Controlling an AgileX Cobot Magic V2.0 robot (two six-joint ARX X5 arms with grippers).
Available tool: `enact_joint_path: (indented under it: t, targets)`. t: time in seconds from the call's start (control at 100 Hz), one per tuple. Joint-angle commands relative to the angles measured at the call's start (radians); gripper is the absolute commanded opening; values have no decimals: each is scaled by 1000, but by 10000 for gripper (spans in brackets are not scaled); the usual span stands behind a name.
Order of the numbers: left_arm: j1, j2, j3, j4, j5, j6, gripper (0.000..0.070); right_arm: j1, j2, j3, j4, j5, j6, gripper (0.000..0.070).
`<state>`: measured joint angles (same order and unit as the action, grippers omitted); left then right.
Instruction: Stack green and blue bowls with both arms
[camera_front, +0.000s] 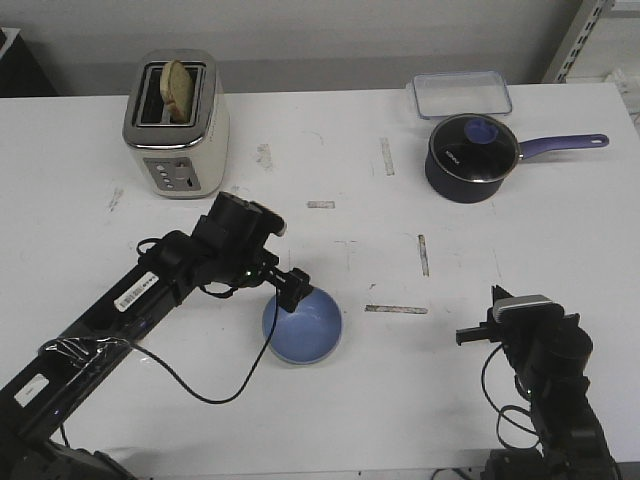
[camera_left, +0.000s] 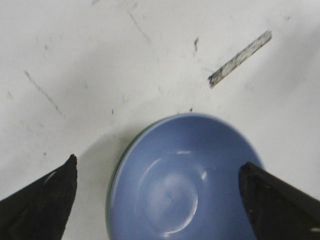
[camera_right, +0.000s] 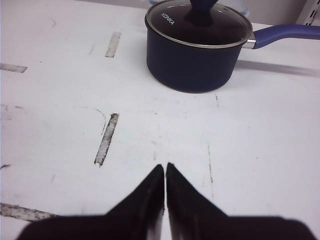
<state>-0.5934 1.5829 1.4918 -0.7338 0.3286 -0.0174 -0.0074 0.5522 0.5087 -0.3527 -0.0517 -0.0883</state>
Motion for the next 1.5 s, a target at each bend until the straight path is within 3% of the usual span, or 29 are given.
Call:
enact_joint_path:
  t: [0.0,0.07,0.18,0.2,0.31,0.38,0.53,0.83,1.1,1.49]
  targets:
    - [-5,6,66,-1,1,-1,582,2,6,9,11,0,13,0]
    - [5,3,120,-16,-2,-2,421,2,6,9,14,0,13,0]
    - [27,-18,177,-50,-80,8,32,2,6,9,16,0,13,0]
    - [32,-25,177,-51,-98,11,1,2,6,9,16,0,13,0]
    - [83,-80,177,-70,-237,44,1,2,5,9,16,0,13,0]
    - [126,-122,165,-91,-270,72,1,2,5,9,16,0,13,0]
    - [243,-262,53,-58,-270,84,1,2,5,9,16,0,13,0]
    - [470,-697,-449,290,-270,71,1,2,5,9,16,0,13,0]
    - [634,-1006,-820,449,-269,55,1,2,5,9,16,0,13,0]
    - [659,-1092,-900,472,-269,39,2,2,5,9,20,0,13,0]
